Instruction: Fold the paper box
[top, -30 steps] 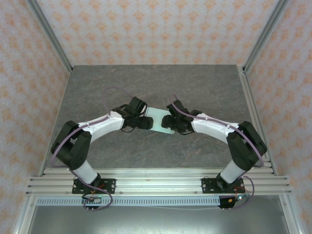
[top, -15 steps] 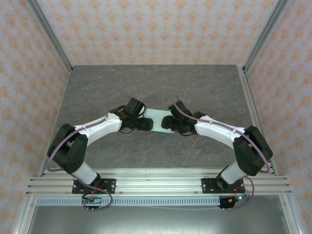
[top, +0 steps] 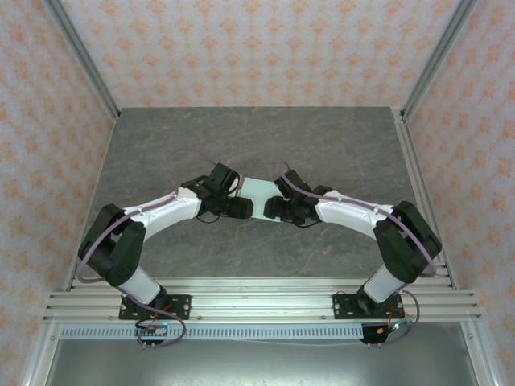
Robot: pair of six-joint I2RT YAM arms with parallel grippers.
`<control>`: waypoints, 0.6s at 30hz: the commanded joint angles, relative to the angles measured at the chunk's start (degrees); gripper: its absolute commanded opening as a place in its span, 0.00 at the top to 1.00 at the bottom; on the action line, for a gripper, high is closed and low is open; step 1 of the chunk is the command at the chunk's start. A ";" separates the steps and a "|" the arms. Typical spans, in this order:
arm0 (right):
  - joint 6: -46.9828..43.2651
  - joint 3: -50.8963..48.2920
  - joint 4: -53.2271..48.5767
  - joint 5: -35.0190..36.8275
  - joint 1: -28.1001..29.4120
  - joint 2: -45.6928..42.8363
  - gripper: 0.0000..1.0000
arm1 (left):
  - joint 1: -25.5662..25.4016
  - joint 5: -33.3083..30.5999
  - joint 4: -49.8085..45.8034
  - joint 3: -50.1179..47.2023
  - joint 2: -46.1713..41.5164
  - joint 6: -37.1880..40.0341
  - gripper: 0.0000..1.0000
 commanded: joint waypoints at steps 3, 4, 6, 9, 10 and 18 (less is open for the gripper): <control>-0.92 1.44 -0.27 -0.94 0.41 1.13 0.40 | -0.17 2.39 0.49 0.01 0.70 0.26 0.32; -1.01 1.63 -0.28 -0.97 0.42 1.35 0.40 | -0.25 2.55 0.49 0.07 0.84 0.26 0.31; -1.34 2.20 -1.00 -0.44 0.31 1.77 0.39 | -0.26 1.83 0.24 0.23 0.84 0.34 0.30; -1.70 2.59 -1.81 1.23 0.24 1.98 0.38 | -0.32 -1.02 -0.85 0.88 0.24 0.93 0.28; -1.80 2.62 -1.89 1.52 0.15 1.96 0.38 | -0.33 -2.40 -1.24 1.31 0.09 1.32 0.28; -2.55 3.76 -2.09 1.24 -0.21 2.01 0.38 | 0.39 -11.11 -3.26 12.12 3.79 5.48 0.16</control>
